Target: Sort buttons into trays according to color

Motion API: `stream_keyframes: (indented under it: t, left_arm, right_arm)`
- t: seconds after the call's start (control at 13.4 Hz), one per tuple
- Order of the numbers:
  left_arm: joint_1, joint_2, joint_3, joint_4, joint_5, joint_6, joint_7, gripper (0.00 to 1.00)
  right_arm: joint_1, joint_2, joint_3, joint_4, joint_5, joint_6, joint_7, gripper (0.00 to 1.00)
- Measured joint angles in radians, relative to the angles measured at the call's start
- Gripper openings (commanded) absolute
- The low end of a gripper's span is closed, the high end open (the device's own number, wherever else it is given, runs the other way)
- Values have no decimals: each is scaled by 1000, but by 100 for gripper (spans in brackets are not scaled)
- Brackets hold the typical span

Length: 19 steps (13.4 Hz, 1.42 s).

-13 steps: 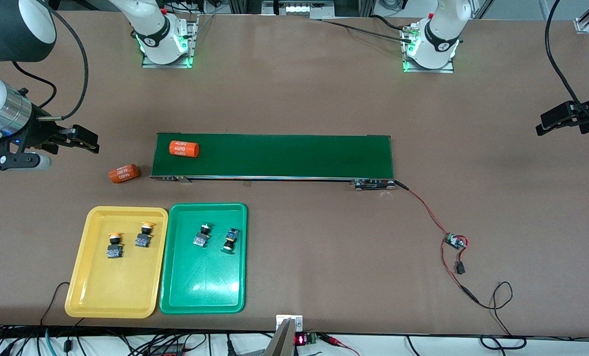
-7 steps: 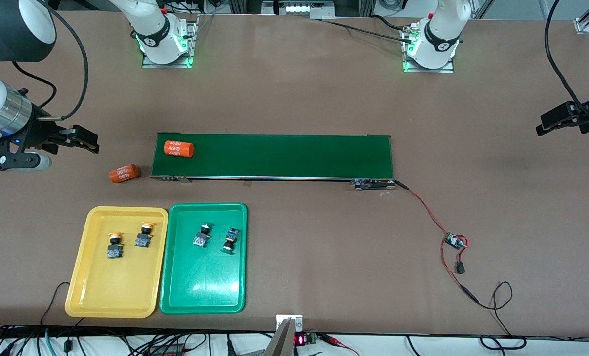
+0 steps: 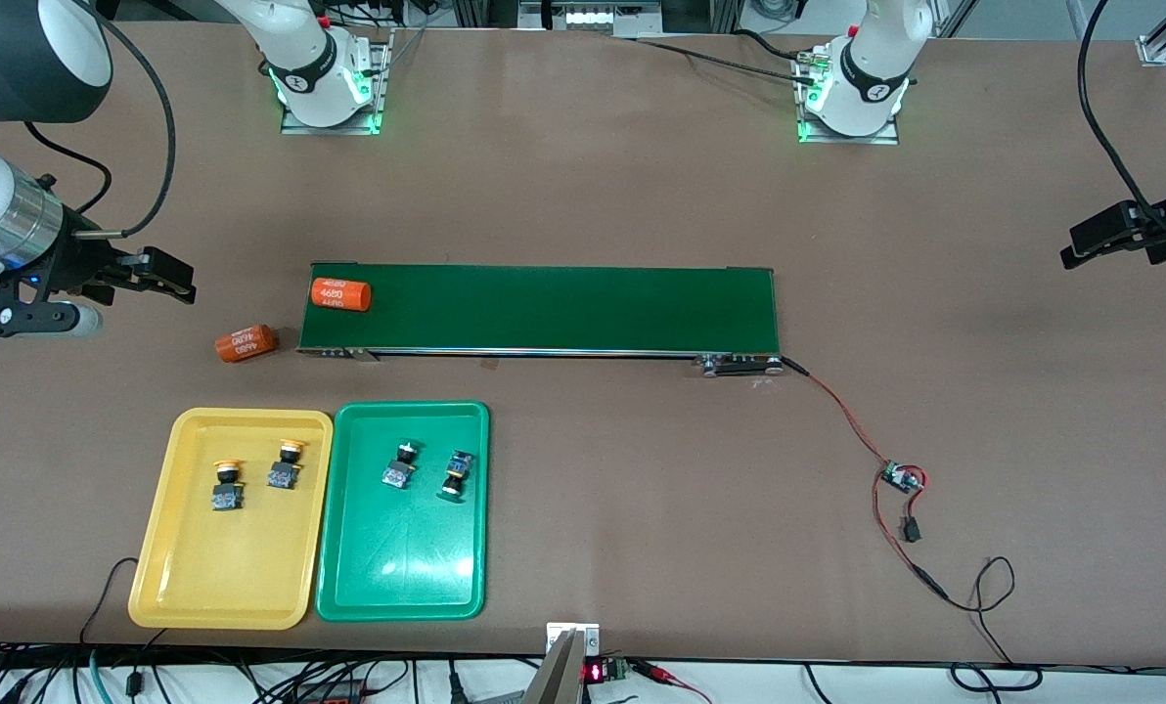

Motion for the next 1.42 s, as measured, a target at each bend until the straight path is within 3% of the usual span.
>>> stream_keyframes:
  t: [1.42]
  left_arm:
    - [0,-1,0,0,0,0,0,100]
  right_arm:
    - [-1,30,-3,1,-3,47,0,100]
